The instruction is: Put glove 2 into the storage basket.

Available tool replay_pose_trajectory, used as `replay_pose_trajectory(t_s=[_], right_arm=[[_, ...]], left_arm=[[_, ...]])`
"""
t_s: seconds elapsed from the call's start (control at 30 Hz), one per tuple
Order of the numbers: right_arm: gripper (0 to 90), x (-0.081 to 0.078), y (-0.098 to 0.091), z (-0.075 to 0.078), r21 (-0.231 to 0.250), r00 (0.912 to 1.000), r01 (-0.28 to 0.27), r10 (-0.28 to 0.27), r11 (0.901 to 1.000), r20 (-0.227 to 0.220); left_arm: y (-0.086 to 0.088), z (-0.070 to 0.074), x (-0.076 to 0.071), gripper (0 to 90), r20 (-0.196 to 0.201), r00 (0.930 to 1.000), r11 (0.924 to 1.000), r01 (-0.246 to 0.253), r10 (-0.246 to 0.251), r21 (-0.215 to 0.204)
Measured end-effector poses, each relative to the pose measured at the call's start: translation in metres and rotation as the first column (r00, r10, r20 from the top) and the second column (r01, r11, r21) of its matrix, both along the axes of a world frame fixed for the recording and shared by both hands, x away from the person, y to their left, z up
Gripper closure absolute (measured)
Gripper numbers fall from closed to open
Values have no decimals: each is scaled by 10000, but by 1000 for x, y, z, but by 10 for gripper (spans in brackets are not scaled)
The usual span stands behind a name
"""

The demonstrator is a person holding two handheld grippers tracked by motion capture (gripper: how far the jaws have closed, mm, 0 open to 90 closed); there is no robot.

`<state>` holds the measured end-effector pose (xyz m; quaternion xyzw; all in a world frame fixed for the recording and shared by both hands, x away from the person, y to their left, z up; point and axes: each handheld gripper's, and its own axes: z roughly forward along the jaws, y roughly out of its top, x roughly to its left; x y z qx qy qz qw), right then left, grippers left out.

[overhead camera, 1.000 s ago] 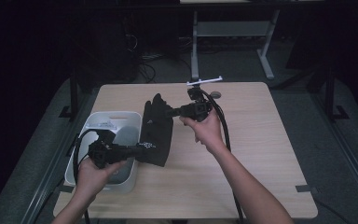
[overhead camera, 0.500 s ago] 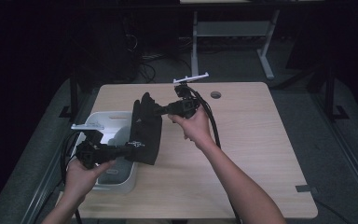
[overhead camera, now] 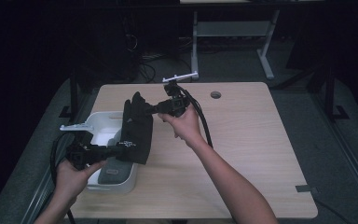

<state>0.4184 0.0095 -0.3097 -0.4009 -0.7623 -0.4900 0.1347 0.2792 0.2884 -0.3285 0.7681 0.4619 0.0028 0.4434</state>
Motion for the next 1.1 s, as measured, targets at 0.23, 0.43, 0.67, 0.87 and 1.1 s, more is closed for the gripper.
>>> replay_pose_trajectory(t_s=[0.23,0.43,0.67,0.87,1.1], right_arm=[[738,1,12,-1,21,9999,-130,130,9999,-39],[738,3,24,-2,41,9995,-294,294,9996,-67],[738,4,39,-5,97,9989,-439,440,9990,-141],[738,6,50,-6,72,9983,-567,568,9984,-162],[737,7,62,-11,63,9969,-732,734,9973,-274]], left_arm=[[11,-2,-2,800,-17,9999,9999,-155,155,-28],[23,-3,-5,800,-43,9993,9993,-371,371,-44],[35,-5,-8,800,-135,9981,9982,-601,599,-94],[44,-6,-10,801,-152,9971,9973,-740,740,-25],[54,-11,-12,800,-241,9955,9958,-915,915,7]])
